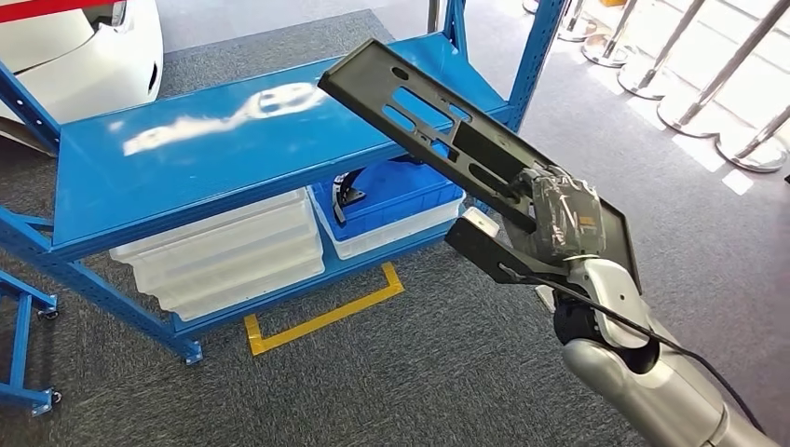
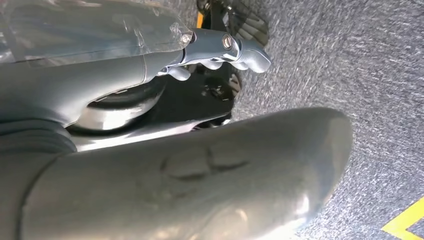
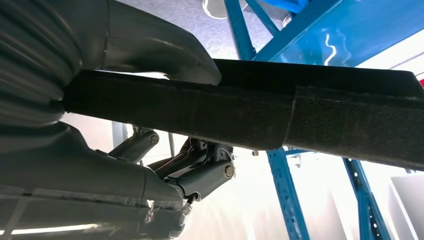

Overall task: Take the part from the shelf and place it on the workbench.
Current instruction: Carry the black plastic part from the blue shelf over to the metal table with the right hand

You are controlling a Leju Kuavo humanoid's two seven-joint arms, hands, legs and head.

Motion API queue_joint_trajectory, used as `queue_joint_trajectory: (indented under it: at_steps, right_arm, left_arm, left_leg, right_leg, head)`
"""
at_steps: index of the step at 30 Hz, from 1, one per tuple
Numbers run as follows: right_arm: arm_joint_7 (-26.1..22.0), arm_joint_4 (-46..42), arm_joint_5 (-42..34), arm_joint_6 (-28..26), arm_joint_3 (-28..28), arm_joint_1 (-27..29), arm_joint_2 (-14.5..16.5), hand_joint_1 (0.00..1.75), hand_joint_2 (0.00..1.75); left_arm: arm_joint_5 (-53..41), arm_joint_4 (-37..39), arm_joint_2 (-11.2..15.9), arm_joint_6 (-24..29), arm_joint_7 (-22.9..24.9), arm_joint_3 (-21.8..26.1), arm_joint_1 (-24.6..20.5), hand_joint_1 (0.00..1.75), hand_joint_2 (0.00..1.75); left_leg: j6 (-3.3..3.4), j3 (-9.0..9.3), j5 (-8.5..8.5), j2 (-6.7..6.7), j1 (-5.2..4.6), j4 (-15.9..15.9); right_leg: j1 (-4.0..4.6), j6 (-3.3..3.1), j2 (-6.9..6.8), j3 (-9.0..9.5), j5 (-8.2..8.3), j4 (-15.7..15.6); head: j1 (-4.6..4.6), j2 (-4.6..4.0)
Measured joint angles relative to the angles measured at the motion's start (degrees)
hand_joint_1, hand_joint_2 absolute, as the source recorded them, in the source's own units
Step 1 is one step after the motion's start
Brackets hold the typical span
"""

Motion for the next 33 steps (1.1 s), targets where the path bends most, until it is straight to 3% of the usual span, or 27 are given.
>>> queue_joint_trajectory:
  at_steps: [2, 4, 5, 7, 9, 10, 11, 13, 15, 17, 19, 21, 23, 24, 25, 26, 28, 29, 31, 33]
  right_arm:
    - [0.1, -0.1, -0.2, 0.0, 0.0, 0.0, 0.0, 1.75, 1.75]
    - [0.2, -0.1, -0.5, 0.0, 0.0, -0.1, -0.1, 1.75, 1.75]
    - [0.2, -0.1, -0.8, 0.0, 0.0, -0.2, -0.1, 1.75, 1.75]
    - [0.2, -0.1, -1.2, 0.0, 0.0, -0.6, -0.2, 1.75, 1.75]
    - [0.2, -0.1, -1.4, -0.2, 0.1, -0.6, -0.2, 1.75, 1.75]
    - [0.2, -0.1, -1.4, -0.3, 0.2, -0.6, -0.2, 1.75, 1.75]
    - [0.2, -0.1, -1.5, -0.4, 0.2, -0.6, -0.2, 1.75, 1.75]
    - [0.2, -0.1, -1.5, -0.7, 0.3, -0.8, -0.2, 1.75, 1.75]
    - [0.2, -0.2, -1.5, -0.8, 0.3, -1.0, -0.2, 1.75, 1.75]
    - [0.1, -0.2, -1.6, -0.9, 0.4, -1.0, -0.2, 1.75, 1.75]
    - [-0.1, -0.2, -1.9, -1.1, 0.5, -1.1, -0.2, 1.75, 1.75]
    - [-0.3, -0.2, -2.0, -1.4, 0.5, -1.3, -0.2, 1.75, 1.75]
    - [-0.3, -0.2, -2.1, -1.5, 0.6, -1.4, -0.2, 1.75, 1.75]
    - [-0.4, -0.2, -2.1, -1.5, 0.7, -1.4, -0.2, 1.75, 1.75]
    - [-0.4, -0.2, -2.2, -1.5, 0.8, -1.4, -0.2, 1.75, 1.75]
    - [-0.4, -0.1, -2.2, -1.5, 0.9, -1.4, -0.2, 1.75, 1.75]
    - [-0.4, -0.2, -2.2, -1.5, 1.0, -1.4, -0.2, 1.75, 1.75]
    - [-0.4, -0.2, -2.2, -1.5, 1.0, -1.4, -0.2, 1.75, 1.75]
    - [-0.4, -0.2, -2.2, -1.6, 1.1, -1.5, -0.2, 1.75, 1.75]
    - [-0.3, -0.2, -2.3, -1.6, 1.2, -1.6, -0.2, 1.75, 1.75]
  left_arm:
    - [0.0, 0.1, 0.2, 0.1, 0.3, 0.0, 0.0, 0.00, 0.00]
    - [0.2, 0.2, 0.4, 0.1, 0.6, 0.0, -0.1, 0.00, 0.00]
    - [0.2, 0.2, 0.5, 0.1, 0.6, 0.0, -0.2, 0.00, 0.00]
    - [0.4, 0.2, 0.5, 0.1, 0.8, 0.0, -0.2, 0.00, 0.00]
    - [0.4, 0.4, 0.6, 0.1, 1.2, 0.0, -0.1, 0.00, 0.00]
    - [0.4, 0.4, 0.7, 0.1, 1.4, 0.0, -0.1, 0.00, 0.00]
    - [0.4, 0.4, 0.7, 0.1, 1.5, 0.0, -0.2, 0.00, 0.00]
    - [0.4, 0.5, 0.7, 0.1, 1.7, 0.0, -0.2, 0.00, 0.00]
    - [0.4, 0.6, 0.8, 0.1, 1.8, 0.0, -0.2, 0.00, 0.00]
    - [0.4, 0.6, 0.8, 0.0, 1.9, 0.0, -0.2, 0.00, 0.00]
    - [0.4, 0.7, 0.9, -0.2, 1.9, 0.0, -0.2, 0.00, 0.00]
    - [0.3, 0.7, 1.0, -0.5, 2.0, 0.0, -0.3, 0.00, 0.00]
    - [0.4, 0.7, 1.1, -0.6, 2.0, 0.0, -0.1, 0.00, 0.00]
    - [0.4, 0.8, 1.1, -0.6, 2.0, 0.0, -0.1, 0.00, 0.00]
    - [0.4, 0.8, 1.2, -0.6, 2.1, 0.0, 0.0, 0.00, 0.00]
    - [0.4, 0.8, 1.2, -0.6, 2.1, 0.0, 0.0, 0.00, 0.00]
    - [0.3, 0.9, 1.4, -0.6, 2.1, 0.0, 0.0, 0.00, 0.00]
    - [0.2, 0.9, 1.5, -0.6, 2.2, 0.0, 0.0, 0.00, 0.00]
    - [0.1, 1.1, 1.6, -0.6, 2.3, 0.0, 0.0, 0.00, 0.00]
    - [0.0, 1.1, 1.7, -0.5, 2.5, 0.0, -0.1, 0.00, 0.00]
  left_leg:
    - [0.66, -0.05, 0.16, 0.34, -0.17, -0.4]
    - [1.55, 0.03, 0.68, 1.07, -0.12, -1.0]
    - [1.91, 0.02, 0.92, 1.44, -0.06, -1.3]
    - [2.22, -0.09, 1.11, 2.13, -0.19, -1.5]
    - [2.25, -0.18, 1.10, 2.86, -0.35, -1.4]
    - [2.24, -0.18, 1.08, 3.19, -0.40, -1.4]
    - [2.18, -0.15, 1.04, 3.48, -0.42, -1.3]
    - [1.86, -0.08, 0.85, 3.96, -0.60, -1.2]
    - [1.36, -0.14, 0.77, 4.40, -0.89, -1.1]
    - [0.83, -0.12, 0.79, 4.95, -1.02, -1.1]
    - [0.21, -0.26, -0.23, 4.68, -0.90, 0.0]
    - [-0.23, -2.20, -3.43, 3.55, -0.72, 5.0]
    - [-0.38, -5.54, -6.82, 2.90, -0.68, 12.5]
    - [-0.40, -6.65, -7.32, 2.80, -0.68, 14.7]
    - [-0.36, -6.86, -6.70, 2.75, -0.68, 15.0]
    - [-0.24, -6.04, -5.04, 2.65, -0.67, 13.1]
    - [0.19, -2.80, -0.96, 1.54, -0.61, 5.6]
    - [0.39, -1.49, 0.26, 0.88, -0.54, 2.3]
    - [0.73, -0.63, 0.73, 0.15, -0.58, -0.4]
    - [1.23, -0.57, 0.99, 0.72, -0.58, -0.9]
  right_leg:
    - [-0.17, 0.85, 0.68, -0.33, 0.39, -0.1]
    - [-0.34, 1.46, -0.03, -0.89, -0.45, 0.9]
    - [-0.35, 1.66, -0.79, -1.77, -1.75, 2.8]
    - [-0.43, 1.90, -2.21, -4.74, -5.36, 9.7]
    - [-0.57, 2.03, -2.56, -6.82, -6.88, 14.8]
    - [-0.63, 2.03, -2.67, -6.50, -6.14, 14.5]
    - [-0.65, 1.95, -2.91, -5.07, -4.50, 11.9]
    - [-0.38, 1.66, -4.24, -1.17, -1.50, 4.2]
    - [0.04, 1.13, -5.15, 0.68, -0.68, 0.1]
    - [0.17, 0.50, -4.65, 0.56, -0.72, -0.1]
    - [-0.04, -0.18, -4.13, 0.57, -0.51, -0.4]
    - [-0.15, -0.84, -3.72, 0.63, -0.35, -0.6]
    - [0.00, -1.16, -3.12, 0.58, -0.33, -0.6]
    - [0.06, -1.20, -2.74, 0.58, -0.33, -0.6]
    - [0.09, -1.21, -2.32, 0.59, -0.33, -0.5]
    - [0.10, -1.20, -1.88, 0.64, -0.33, -0.5]
    - [0.15, -1.08, -1.09, 0.67, -0.36, -0.4]
    - [0.21, -0.92, -0.68, 0.56, -0.37, -0.3]
    - [0.19, -0.36, -0.03, 0.19, -0.19, -0.1]
    - [-0.04, 0.36, 0.41, -0.05, -0.07, -0.2]
  head:
    - [0.26, 0.00]
    - [0.59, 0.00]
    - [0.93, 0.00]
    - [1.82, 0.00]
    - [2.39, 0.00]
    - [2.63, 0.00]
    - [2.85, 0.00]
    - [3.33, 0.00]
    - [3.55, 0.00]
    - [3.34, 0.00]
    - [2.95, 0.00]
    - [2.18, 0.00]
    - [1.36, 0.00]
    - [1.10, 0.00]
    - [0.88, 0.00]
    - [0.66, 0.00]
    - [0.21, 0.00]
    - [0.08, 0.00]
    - [0.14, 0.00]
    - [0.26, 0.00]
